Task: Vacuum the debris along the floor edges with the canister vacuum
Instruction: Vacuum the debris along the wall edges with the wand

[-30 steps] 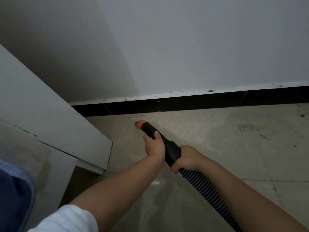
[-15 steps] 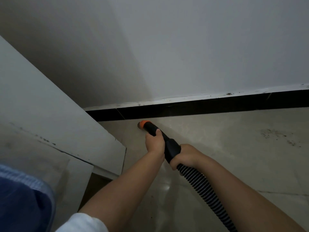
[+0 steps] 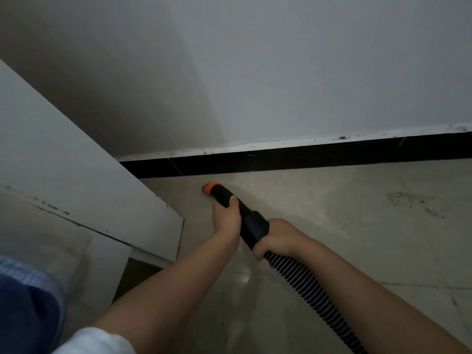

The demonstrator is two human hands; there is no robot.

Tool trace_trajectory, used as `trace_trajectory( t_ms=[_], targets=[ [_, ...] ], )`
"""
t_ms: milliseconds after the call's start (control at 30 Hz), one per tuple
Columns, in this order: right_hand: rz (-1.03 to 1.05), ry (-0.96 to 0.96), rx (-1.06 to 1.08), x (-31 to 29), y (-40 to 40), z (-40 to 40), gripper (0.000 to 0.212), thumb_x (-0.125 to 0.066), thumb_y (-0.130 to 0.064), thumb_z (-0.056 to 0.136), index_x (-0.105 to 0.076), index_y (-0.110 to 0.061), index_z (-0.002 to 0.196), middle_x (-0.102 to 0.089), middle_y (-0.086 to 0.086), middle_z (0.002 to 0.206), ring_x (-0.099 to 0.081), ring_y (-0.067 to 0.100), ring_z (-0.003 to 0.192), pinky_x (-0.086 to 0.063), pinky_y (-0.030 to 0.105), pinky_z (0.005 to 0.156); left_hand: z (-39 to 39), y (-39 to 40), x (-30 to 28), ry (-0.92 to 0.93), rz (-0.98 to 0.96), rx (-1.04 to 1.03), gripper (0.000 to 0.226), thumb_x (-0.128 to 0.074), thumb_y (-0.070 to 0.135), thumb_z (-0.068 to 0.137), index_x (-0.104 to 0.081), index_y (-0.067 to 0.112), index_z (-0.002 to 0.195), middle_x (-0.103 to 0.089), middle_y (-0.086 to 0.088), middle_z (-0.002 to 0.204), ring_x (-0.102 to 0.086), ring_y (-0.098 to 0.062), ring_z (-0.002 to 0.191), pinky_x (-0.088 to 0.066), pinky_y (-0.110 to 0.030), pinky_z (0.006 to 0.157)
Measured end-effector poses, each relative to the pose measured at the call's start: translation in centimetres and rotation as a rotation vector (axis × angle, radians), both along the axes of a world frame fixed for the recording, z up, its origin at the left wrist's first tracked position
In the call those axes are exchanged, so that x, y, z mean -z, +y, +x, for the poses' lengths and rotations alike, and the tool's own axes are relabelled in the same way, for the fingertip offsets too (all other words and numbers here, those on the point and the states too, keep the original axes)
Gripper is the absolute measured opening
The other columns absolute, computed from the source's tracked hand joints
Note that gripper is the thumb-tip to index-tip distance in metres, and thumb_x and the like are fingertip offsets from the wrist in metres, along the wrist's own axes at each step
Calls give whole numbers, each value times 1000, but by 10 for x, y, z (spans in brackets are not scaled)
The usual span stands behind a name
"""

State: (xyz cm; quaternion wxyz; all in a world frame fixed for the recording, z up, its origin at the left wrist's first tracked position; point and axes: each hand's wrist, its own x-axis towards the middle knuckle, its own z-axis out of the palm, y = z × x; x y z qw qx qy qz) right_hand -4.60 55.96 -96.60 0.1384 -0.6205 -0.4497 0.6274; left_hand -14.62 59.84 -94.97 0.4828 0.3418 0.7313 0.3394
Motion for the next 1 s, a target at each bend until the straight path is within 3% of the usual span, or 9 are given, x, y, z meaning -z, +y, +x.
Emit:
trace_trajectory(
  t_ms=[133,333,467,667,833,1000],
  targets=[
    [23,-113,123,-14,-34,48,25,-74,-5,59,-54,-8,74,-57,10,79,-58,25,66,-48,31,58,49,-17,-6,-69,-24,193,46,-42,23,98,-30,7,140,-49,-15,132,-51,-30,116,-43,-34,92],
    [-20,-253,261,-33,-106,124,27,-74,-4,61,-51,-8,76,-56,11,78,-57,28,67,-47,36,63,135,-57,-11,-161,-159,433,59,-48,22,94,-21,8,144,-47,-14,131,-51,-29,115,-44,-36,94],
    [-57,-342,268,-48,-147,167,27,-74,-7,65,-50,-11,74,-55,5,77,-55,21,64,-44,30,59,184,-87,-14,-171,-209,549,66,-50,22,93,-15,7,146,-47,-14,132,-51,-28,114,-44,-32,89],
    [-54,-439,322,-58,-182,212,30,-77,-12,65,-49,-14,76,-59,8,88,-59,22,70,-54,38,71,241,-115,-14,-117,-208,669,63,-47,29,95,-18,5,146,-46,-15,135,-51,-29,117,-42,-29,80],
    [-84,-444,343,-54,-210,230,32,-76,-15,65,-48,-16,80,-56,2,82,-55,14,65,-51,30,65,265,-137,-4,-90,-168,732,64,-48,29,95,-18,6,147,-45,-14,137,-49,-29,120,-42,-31,92],
    [-93,-432,429,-49,-230,250,30,-76,-13,64,-50,-15,78,-58,4,83,-59,19,71,-51,32,65,291,-152,-4,-91,-150,818,72,-47,32,95,-8,6,149,-40,-14,142,-46,-29,124,-40,-33,100]
  ],
)
